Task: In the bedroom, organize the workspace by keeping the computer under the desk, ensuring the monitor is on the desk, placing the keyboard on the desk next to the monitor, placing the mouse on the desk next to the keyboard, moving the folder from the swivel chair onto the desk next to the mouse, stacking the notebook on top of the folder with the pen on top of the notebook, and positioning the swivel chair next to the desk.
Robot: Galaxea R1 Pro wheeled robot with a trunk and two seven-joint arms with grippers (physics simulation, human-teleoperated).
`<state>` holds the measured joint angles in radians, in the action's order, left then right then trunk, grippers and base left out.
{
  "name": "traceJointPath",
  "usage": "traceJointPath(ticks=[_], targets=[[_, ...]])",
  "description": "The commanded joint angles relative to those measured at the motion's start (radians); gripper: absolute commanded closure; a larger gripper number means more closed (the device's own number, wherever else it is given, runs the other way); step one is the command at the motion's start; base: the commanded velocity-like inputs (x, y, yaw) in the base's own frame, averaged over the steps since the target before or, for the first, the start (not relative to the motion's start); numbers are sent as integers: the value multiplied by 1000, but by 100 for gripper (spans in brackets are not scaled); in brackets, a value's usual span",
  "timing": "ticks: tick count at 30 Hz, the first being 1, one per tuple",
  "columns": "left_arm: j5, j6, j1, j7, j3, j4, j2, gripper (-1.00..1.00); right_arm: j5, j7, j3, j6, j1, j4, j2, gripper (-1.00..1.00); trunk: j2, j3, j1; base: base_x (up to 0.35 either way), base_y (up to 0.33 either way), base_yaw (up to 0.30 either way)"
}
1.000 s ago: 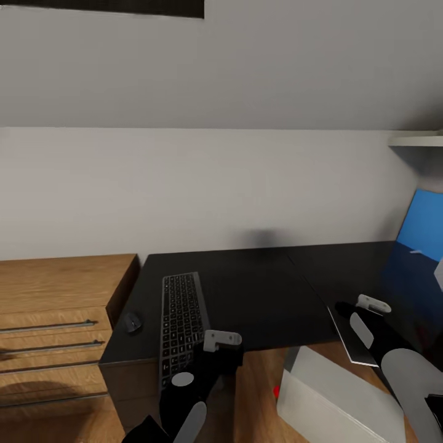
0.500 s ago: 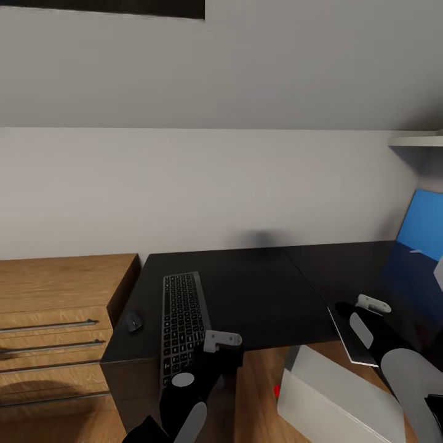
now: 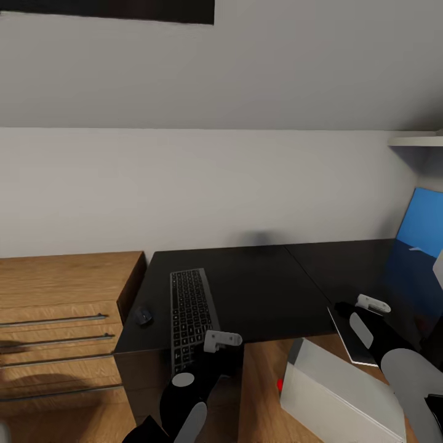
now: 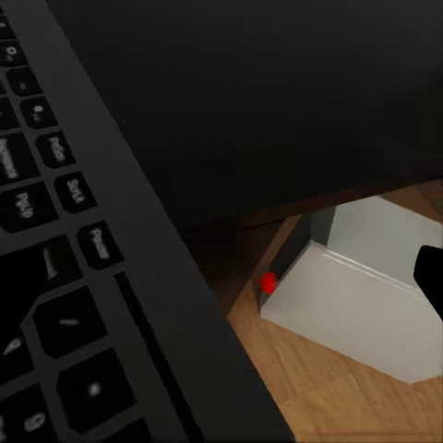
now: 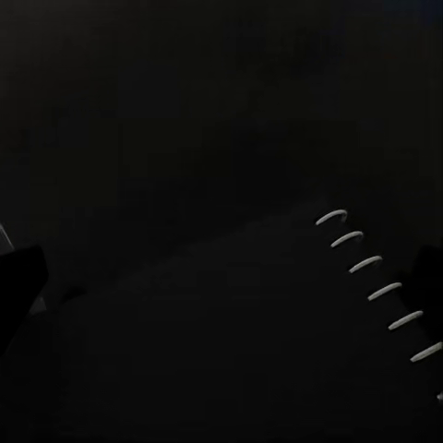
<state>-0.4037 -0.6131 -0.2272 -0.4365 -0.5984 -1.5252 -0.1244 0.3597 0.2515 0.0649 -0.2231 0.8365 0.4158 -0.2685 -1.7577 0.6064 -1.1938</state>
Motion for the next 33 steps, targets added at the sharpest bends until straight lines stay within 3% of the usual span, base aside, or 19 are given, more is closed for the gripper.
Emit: traceJointPath(ticks=[1,15,33], targets=[[-10,-2,-1,-10,-1,-1,0,-100,18,5,0,-4,0,-28,0,-100,0,1,0,-22,19,0],[-11,-3,-1,-10,-1,-1,0,-100,19,4,1,0,0,-25,0,-100,0,1,0,-5,4,0],[-10,-3,-1,-10,-1,-1,-1,-100,19,3,1,8,-2,52,0,-100,126,-55,69,0,0,0]])
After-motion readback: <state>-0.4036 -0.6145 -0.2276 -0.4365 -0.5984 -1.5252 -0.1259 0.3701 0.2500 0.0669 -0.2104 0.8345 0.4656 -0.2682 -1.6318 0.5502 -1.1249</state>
